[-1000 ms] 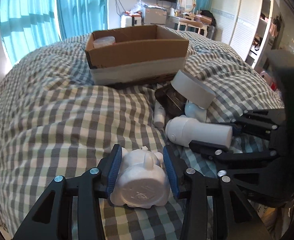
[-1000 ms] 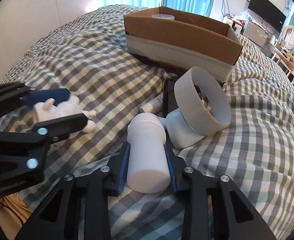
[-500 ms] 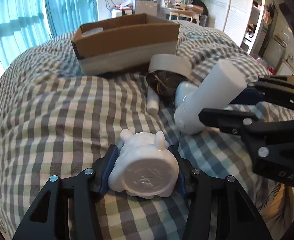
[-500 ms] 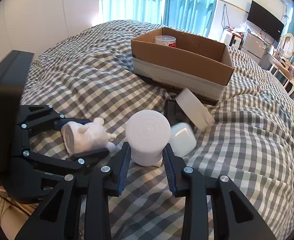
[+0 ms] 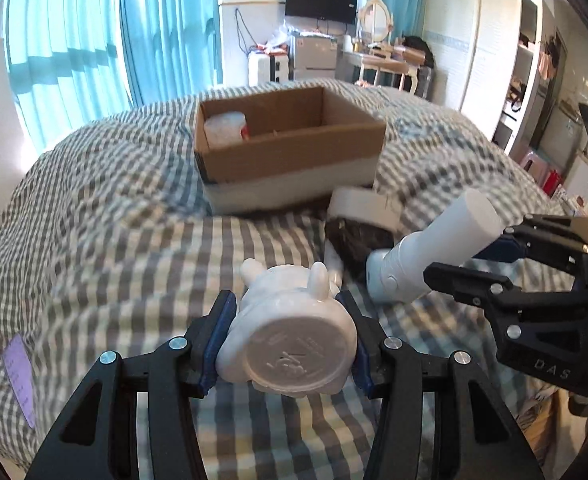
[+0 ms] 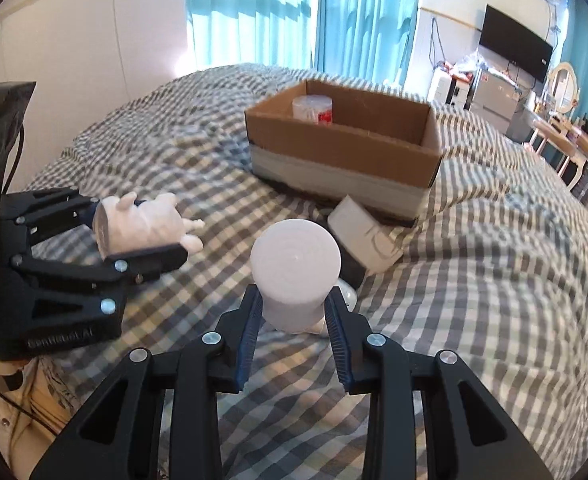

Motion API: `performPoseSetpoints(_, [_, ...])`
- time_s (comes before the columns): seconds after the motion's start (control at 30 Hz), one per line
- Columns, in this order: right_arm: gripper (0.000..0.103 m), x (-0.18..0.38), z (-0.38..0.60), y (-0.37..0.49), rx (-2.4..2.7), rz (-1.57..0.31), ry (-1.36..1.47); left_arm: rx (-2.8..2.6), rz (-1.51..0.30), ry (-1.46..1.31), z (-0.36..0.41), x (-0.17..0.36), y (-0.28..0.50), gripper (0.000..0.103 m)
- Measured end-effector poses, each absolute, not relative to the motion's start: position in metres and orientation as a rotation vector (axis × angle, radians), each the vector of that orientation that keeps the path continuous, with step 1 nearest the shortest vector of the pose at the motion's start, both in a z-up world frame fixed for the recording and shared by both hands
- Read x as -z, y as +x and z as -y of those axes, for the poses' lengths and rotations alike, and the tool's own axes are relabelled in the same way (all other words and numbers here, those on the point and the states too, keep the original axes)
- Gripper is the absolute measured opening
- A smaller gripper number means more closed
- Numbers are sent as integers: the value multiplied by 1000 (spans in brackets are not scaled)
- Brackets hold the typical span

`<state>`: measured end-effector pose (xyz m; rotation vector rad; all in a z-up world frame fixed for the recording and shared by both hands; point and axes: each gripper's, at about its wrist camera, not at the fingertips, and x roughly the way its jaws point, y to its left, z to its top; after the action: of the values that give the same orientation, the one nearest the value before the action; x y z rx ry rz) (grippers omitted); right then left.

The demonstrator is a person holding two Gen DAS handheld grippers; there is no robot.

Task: Organize objects
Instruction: 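Carry the figurine and bottle into the box and open both tools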

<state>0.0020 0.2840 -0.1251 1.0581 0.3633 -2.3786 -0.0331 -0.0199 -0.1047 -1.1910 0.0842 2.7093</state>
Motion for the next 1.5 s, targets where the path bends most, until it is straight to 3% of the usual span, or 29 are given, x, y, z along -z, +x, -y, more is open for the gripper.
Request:
performPoseSetpoints(0.33, [32,64,-281,-23,2440,-391,918,-2789,-132,-1082,19,56,-78,53])
performPoseSetpoints(0.77, [32,-3,-268,-124,2516,-403,821,-2900,-263,-974,15,16,-181,53])
performPoseSetpoints(1.1, [32,33,-256,-216,2461,-422,952,-2878,-280,-1048,8,46,-256,53])
performPoseSetpoints(1.5, [32,96,-256,-256,2309,-448,1088,-2765,-250,-1162,-4,94,-314,53])
